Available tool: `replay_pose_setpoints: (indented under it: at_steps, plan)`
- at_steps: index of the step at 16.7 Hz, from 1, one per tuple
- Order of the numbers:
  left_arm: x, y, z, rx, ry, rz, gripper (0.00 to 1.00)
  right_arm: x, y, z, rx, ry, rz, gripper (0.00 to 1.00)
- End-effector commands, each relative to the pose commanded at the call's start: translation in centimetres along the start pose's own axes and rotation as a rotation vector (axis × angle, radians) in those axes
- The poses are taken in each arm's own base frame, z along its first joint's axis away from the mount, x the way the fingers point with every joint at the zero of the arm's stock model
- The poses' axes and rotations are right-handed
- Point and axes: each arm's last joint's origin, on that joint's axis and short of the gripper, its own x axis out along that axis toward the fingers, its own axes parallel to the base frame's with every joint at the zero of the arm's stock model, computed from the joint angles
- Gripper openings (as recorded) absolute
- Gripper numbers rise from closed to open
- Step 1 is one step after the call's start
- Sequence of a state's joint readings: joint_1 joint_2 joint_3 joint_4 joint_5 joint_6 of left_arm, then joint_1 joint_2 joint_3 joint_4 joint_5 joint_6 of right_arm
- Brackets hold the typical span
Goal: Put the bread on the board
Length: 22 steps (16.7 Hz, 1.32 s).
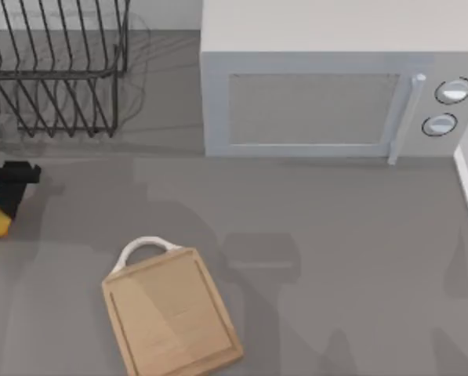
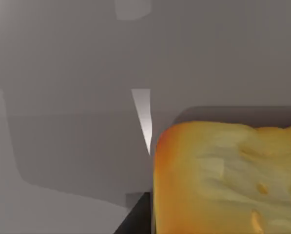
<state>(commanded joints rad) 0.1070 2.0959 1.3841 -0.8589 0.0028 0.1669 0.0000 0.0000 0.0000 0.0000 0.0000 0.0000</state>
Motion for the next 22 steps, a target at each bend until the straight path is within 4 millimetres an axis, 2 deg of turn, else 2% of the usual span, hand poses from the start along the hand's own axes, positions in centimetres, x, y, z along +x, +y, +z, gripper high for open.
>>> replay_pose_setpoints:
  at_steps: [8, 11, 15, 17, 22]
  plan:
    - [-0.6, 0.0, 0.2, 0.002, -0.006, 0.000, 0.00, 0.0, 0.0, 0.0, 0.000, 0.000, 0.000, 1.00]
    - [-3.3, -0.1, 0.6, 0.009, -0.006, 0.000, 0.00, 0.0, 0.0, 0.0, 0.000, 0.000, 0.000, 1.00]
    - [-8.1, -0.1, 0.3, 0.007, 0.015, -0.004, 0.00, 0.0, 0.0, 0.0, 0.000, 0.000, 0.000, 1.00]
    - [-9.8, -0.1, 0.1, 0.004, 0.001, -0.001, 0.00, 0.0, 0.0, 0.0, 0.000, 0.000, 0.000, 1.00]
    - [-9.9, -0.1, 0.1, 0.004, 0.001, -0.001, 0.00, 0.0, 0.0, 0.0, 0.000, 0.000, 0.000, 1.00]
